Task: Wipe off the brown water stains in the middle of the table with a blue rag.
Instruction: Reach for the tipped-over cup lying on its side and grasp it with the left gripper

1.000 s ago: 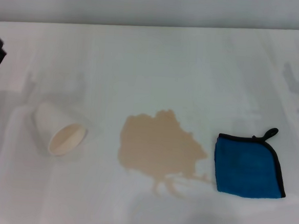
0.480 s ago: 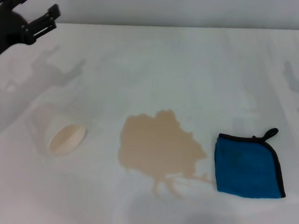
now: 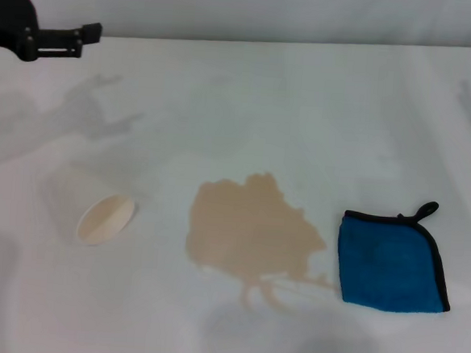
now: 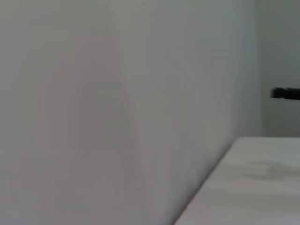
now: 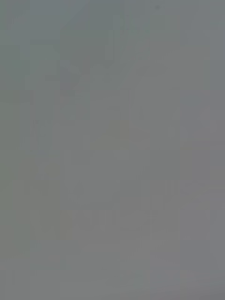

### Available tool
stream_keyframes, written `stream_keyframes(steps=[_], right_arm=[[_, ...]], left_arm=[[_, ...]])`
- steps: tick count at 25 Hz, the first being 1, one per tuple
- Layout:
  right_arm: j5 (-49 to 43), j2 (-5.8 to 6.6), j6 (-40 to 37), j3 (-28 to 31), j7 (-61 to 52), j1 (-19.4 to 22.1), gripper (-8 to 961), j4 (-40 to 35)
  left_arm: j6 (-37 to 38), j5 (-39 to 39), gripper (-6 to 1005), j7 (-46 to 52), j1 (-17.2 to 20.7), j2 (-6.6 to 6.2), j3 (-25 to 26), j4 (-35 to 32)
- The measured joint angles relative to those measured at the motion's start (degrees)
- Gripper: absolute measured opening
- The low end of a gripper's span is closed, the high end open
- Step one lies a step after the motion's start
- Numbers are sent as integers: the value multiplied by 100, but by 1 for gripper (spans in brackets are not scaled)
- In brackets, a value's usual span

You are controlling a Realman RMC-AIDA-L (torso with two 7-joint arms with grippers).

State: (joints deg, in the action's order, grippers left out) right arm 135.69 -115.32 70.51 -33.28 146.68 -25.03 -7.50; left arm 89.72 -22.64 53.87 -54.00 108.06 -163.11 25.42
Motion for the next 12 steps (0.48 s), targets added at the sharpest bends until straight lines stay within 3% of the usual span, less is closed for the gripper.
stream_keyframes(steps=[4, 5, 7, 12], right_arm=[[-7, 7, -215, -3, 95, 0, 854, -101], [-8, -8, -277, 13, 116, 18, 854, -82], [-2, -21, -278, 29, 112, 50, 854, -38], [35, -48, -235, 58, 75, 162, 853, 270]], left_arm=[[190, 707, 886, 68, -249, -34, 5, 27], [588, 1501, 886, 241, -445, -80, 2, 122], [761, 1818, 885, 304, -523, -93, -1, 179], [1449, 3397, 884, 608, -1217, -132, -2, 1155]])
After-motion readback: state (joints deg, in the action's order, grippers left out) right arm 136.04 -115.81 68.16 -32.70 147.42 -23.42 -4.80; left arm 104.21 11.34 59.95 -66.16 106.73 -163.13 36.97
